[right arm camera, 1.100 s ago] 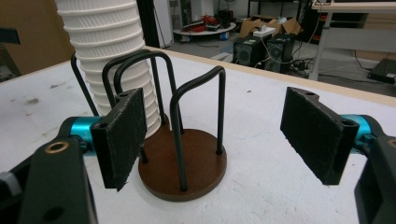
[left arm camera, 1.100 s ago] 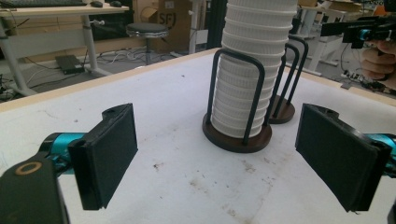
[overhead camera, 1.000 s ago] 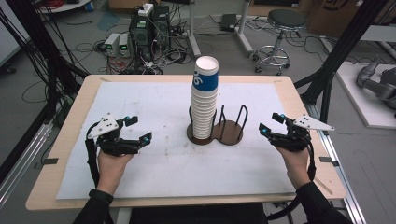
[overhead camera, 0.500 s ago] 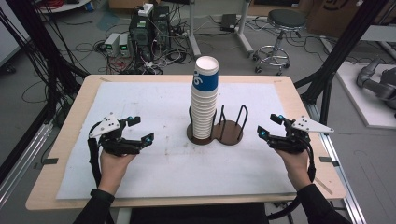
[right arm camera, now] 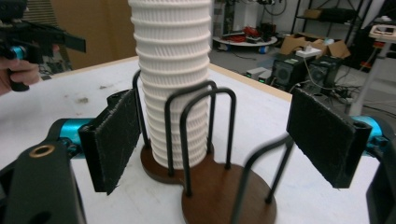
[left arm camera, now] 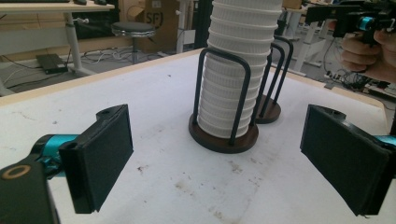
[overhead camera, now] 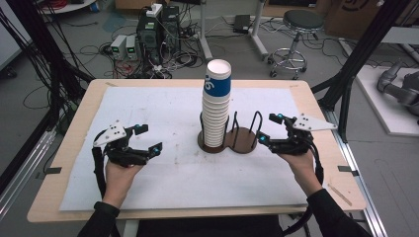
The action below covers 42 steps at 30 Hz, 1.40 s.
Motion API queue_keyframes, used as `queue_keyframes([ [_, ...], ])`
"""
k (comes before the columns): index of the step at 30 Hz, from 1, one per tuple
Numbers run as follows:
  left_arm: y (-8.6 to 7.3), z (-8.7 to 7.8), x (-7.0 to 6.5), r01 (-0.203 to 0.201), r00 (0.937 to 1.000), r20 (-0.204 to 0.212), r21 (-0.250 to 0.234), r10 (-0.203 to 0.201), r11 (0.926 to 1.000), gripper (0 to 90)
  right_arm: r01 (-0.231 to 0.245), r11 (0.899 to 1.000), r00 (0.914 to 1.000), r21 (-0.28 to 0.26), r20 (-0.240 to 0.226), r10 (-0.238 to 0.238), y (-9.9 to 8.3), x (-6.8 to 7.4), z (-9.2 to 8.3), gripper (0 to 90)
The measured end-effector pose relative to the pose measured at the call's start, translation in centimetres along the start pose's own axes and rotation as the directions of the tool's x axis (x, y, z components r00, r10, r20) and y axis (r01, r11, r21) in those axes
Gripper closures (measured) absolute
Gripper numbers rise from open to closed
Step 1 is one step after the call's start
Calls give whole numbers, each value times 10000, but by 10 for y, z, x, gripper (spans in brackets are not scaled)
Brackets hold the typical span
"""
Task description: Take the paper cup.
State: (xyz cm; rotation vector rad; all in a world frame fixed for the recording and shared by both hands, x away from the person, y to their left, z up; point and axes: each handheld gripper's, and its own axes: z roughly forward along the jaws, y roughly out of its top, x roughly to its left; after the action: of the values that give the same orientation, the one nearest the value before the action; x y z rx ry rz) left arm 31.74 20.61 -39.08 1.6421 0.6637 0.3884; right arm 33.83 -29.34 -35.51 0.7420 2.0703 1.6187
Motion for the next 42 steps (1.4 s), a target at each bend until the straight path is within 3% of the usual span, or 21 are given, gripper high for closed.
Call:
queue_keyframes([
  [4, 0, 1, 0, 16, 10000, 40, 25, -16, 10000, 93, 143, 9999, 9998, -93, -129, -145, 11, 3, 16, 172],
  [7, 0, 2, 0, 20, 10000, 66, 57, -20, 10000, 93, 162, 9998, 9992, 136, -375, -157, 21, 6, 34, 170],
  [17, -1, 2, 0, 46, 9998, 174, 126, -48, 9999, 93, 285, 9987, 9967, 419, -776, -252, 37, 12, 66, 151],
  [42, -1, 4, -1, 45, 9993, 364, 218, -53, 9998, 93, -49, 9988, 9916, 485, -1288, 111, 55, 11, 107, 138],
])
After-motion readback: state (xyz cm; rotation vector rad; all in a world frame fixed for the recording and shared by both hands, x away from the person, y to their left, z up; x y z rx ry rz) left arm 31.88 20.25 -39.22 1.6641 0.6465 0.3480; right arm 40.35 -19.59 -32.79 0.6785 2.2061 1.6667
